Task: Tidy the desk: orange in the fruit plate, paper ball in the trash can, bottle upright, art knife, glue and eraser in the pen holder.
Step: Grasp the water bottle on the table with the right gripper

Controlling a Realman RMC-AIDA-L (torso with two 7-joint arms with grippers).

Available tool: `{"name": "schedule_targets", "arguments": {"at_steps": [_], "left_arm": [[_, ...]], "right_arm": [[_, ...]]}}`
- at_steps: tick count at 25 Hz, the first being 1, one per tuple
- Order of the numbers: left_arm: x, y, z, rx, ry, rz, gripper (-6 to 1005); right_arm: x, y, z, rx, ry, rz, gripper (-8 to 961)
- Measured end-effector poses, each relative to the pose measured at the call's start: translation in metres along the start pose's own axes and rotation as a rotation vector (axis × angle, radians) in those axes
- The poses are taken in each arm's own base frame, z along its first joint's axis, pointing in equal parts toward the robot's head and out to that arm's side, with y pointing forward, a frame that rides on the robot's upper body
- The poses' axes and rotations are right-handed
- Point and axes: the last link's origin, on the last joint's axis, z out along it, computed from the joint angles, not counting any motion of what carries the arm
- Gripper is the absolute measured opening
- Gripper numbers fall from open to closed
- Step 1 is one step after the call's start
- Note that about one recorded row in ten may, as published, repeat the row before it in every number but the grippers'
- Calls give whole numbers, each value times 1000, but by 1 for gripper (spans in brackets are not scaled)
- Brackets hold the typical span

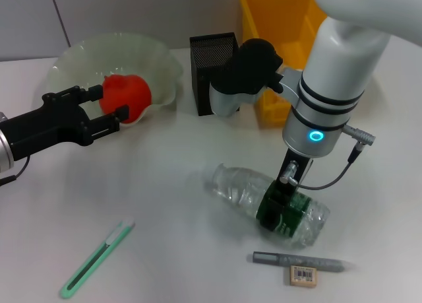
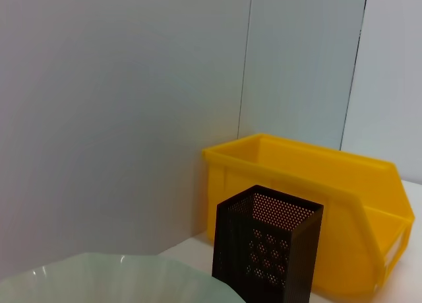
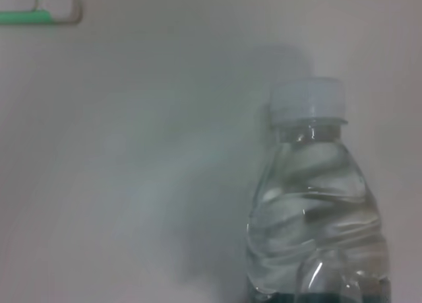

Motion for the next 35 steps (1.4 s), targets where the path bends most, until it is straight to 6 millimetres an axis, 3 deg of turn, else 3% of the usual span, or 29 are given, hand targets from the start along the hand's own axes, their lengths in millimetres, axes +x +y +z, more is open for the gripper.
{"name": "schedule_targets", "arguments": {"at_steps": [11, 21, 35], "left_arm": [[0, 0, 0, 3, -1, 0, 694], [0, -1, 0, 4, -1, 2, 694], [2, -1, 1, 0, 1, 8, 693]], "right_arm": [[-1, 1, -2, 3, -6, -14, 760], [-5, 5, -15, 15, -80, -52, 759], [-2, -1, -3, 11, -41, -47, 759]]}}
